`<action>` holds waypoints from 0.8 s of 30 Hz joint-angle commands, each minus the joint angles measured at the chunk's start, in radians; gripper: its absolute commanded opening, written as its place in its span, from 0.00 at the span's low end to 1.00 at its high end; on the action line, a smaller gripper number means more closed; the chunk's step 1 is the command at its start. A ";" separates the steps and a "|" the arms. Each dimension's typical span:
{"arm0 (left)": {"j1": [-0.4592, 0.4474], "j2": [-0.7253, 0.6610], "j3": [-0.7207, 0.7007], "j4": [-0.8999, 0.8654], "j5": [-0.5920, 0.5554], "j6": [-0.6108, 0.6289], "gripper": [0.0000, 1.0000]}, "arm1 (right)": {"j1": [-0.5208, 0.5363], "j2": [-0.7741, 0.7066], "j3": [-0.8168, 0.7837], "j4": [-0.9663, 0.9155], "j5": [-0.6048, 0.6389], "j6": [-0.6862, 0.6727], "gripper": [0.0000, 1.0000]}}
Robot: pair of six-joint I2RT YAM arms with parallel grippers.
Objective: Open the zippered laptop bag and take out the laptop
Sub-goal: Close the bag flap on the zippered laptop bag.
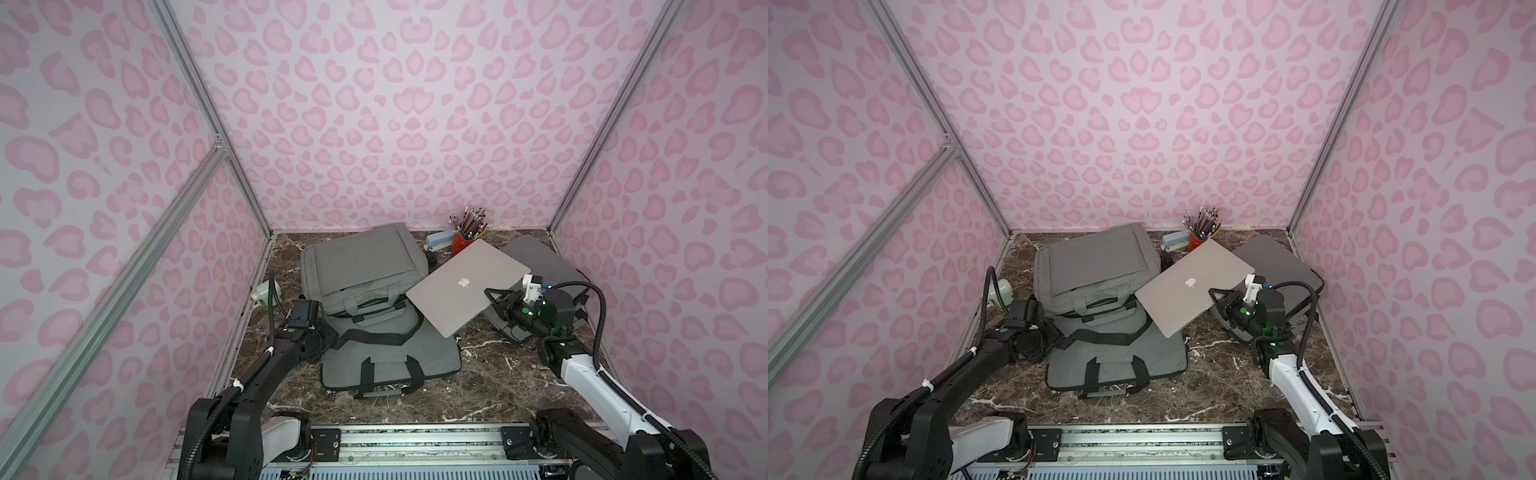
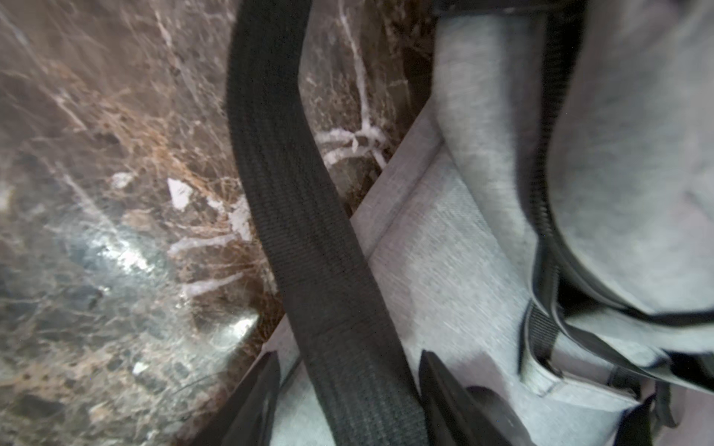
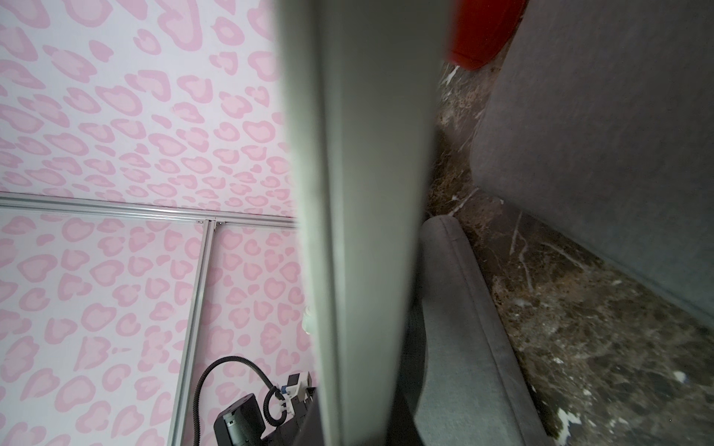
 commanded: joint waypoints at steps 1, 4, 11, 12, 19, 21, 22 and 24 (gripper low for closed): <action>0.001 0.028 0.018 0.055 0.020 0.004 0.54 | 0.000 -0.012 -0.004 0.154 -0.032 0.000 0.00; 0.002 0.040 0.045 0.049 0.003 0.024 0.38 | -0.001 -0.017 -0.005 0.147 -0.029 -0.002 0.00; 0.005 0.061 0.160 -0.033 -0.082 0.105 0.09 | -0.001 -0.022 -0.005 0.143 -0.026 -0.005 0.00; 0.006 0.072 0.177 -0.036 -0.083 0.113 0.08 | 0.000 -0.021 -0.006 0.147 -0.026 -0.003 0.00; 0.026 0.146 0.300 -0.050 -0.106 0.138 0.08 | -0.001 -0.019 -0.001 0.150 -0.022 -0.005 0.00; 0.053 0.161 0.325 -0.036 -0.103 0.128 0.08 | -0.002 -0.014 -0.001 0.159 -0.023 -0.002 0.00; 0.068 0.172 0.340 -0.022 -0.091 0.126 0.08 | -0.001 -0.010 -0.003 0.161 -0.025 0.000 0.00; 0.093 0.199 0.387 -0.026 -0.077 0.132 0.08 | -0.002 -0.006 -0.001 0.165 -0.026 -0.001 0.00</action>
